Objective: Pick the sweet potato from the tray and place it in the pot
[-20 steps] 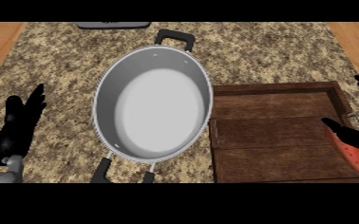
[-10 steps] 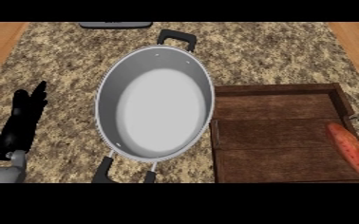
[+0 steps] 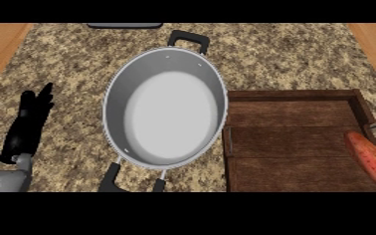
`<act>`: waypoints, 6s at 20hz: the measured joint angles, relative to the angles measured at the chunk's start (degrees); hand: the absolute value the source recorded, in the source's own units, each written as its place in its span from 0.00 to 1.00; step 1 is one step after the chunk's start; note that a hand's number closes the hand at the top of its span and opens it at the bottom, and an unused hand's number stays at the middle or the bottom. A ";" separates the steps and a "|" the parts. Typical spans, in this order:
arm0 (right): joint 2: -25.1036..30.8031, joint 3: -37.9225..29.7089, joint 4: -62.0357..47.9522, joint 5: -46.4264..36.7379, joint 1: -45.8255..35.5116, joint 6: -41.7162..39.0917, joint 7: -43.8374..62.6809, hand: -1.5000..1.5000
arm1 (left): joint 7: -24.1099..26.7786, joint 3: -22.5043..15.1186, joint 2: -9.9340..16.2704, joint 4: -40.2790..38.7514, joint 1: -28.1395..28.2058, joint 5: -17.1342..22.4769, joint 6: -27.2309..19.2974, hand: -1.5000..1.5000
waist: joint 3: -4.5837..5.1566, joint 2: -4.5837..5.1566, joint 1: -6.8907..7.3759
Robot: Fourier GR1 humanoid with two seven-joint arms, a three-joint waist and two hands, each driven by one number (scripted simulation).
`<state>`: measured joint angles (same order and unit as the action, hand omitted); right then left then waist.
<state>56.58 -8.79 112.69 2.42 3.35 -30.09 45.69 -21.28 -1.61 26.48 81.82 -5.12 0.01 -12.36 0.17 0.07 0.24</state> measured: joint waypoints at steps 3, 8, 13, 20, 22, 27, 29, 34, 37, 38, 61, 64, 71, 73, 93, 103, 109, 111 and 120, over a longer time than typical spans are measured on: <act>0.53 0.95 0.00 4.35 -2.06 -2.42 4.11 0.00 | 0.01 0.33 -0.54 -0.39 -0.27 -0.38 0.24 0.50 | -0.05 -0.02 0.02; -0.17 3.10 -2.47 3.72 -3.16 -3.09 5.52 0.00 | -0.09 1.21 -0.86 -0.34 -0.33 -0.82 1.29 0.50 | -0.11 -0.04 -0.02; -2.48 3.43 -4.87 0.72 -2.78 -4.18 4.93 0.00 | 0.14 1.90 -1.82 0.98 1.35 -1.45 2.12 0.50 | -0.15 -0.08 -0.08; -6.55 5.23 -9.09 -5.36 -3.64 -5.83 3.29 0.00 | -0.28 3.17 -2.90 1.33 1.35 -2.89 3.12 0.50 | -0.17 -0.07 -0.10; -8.17 5.93 -10.53 -7.70 -4.77 -6.31 2.64 0.00 | -0.83 3.52 -3.42 1.60 0.96 -3.45 3.26 0.50 | -0.18 -0.06 -0.09; -12.10 6.71 -14.00 -15.00 -5.73 -6.11 -0.68 0.00 | -0.43 4.18 -5.14 -1.23 -1.60 -5.40 3.10 0.50 | -0.18 -0.05 -0.21; -13.32 6.93 -15.24 -17.76 -5.73 -6.15 -2.02 0.00 | 0.04 5.10 -4.92 -0.86 -0.85 -5.17 4.24 0.50 | -0.17 -0.07 -0.17; -15.95 6.52 -18.11 -22.54 -5.24 -6.99 -4.09 0.00 | 0.42 6.22 -5.71 -0.89 -0.84 -6.14 5.32 0.50 | -0.17 -0.08 -0.22; -17.57 6.36 -18.28 -23.89 -5.47 -8.23 -3.44 0.00 | 0.42 6.75 -6.12 0.00 0.20 -6.55 6.08 0.50 | -0.18 -0.09 -0.21; -17.74 6.04 -19.57 -24.48 -5.89 -8.56 -4.04 0.00 | 0.57 6.75 -6.56 0.23 0.75 -6.91 5.92 0.50 | -0.17 -0.09 -0.17; -22.62 2.05 -27.69 -35.80 -6.99 -6.97 -15.96 1.00 | -0.28 9.58 -9.26 2.35 0.83 -9.63 8.35 0.50 | 0.99 -0.79 -0.12; -22.21 3.24 -28.05 -39.27 -6.72 -3.71 -19.00 1.00 | -0.40 9.72 -9.15 1.29 -0.19 -9.89 8.65 0.50 | 1.03 -0.76 -0.26; -21.63 4.34 -27.41 -44.92 -6.16 0.78 -23.15 1.00 | -0.52 10.29 -9.18 2.28 0.54 -10.09 9.34 0.50 | 0.59 -0.50 -0.35; -21.77 3.94 -27.31 -45.65 -6.81 1.30 -24.01 1.00 | 0.01 10.27 -9.71 2.26 1.06 -10.56 9.05 0.50 | 0.33 -0.35 -0.28; -34.98 15.66 21.12 -58.97 7.92 21.02 -20.39 1.00 | -0.60 12.01 -9.06 1.71 0.47 -10.08 10.06 0.50 | -0.11 -0.55 -1.31; -38.76 21.93 22.71 -59.37 -13.04 16.47 -11.56 1.00 | -1.05 11.33 -9.57 1.76 0.03 -10.74 10.00 0.50 | 0.07 -0.57 -0.60; -45.92 27.75 21.76 -59.49 -30.23 4.23 2.12 1.00 | -0.83 10.82 -10.08 1.80 -0.09 -11.29 9.85 0.50 | 0.07 -0.53 -0.08; -49.51 28.66 19.40 -58.98 -36.51 2.17 5.10 1.00 | -0.01 10.77 -10.13 1.61 0.27 -11.30 10.06 0.50 | 0.05 -0.47 0.17; -55.48 31.18 2.97 -53.19 -52.45 5.15 12.31 1.00 | -0.93 10.87 -10.40 1.41 -1.18 -11.63 10.00 0.50 | -0.04 -0.21 0.56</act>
<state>1.10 22.39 115.66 -50.76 -49.10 -24.94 58.01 -22.21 9.26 16.08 83.23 -6.29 -11.62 -2.36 0.13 -0.13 0.80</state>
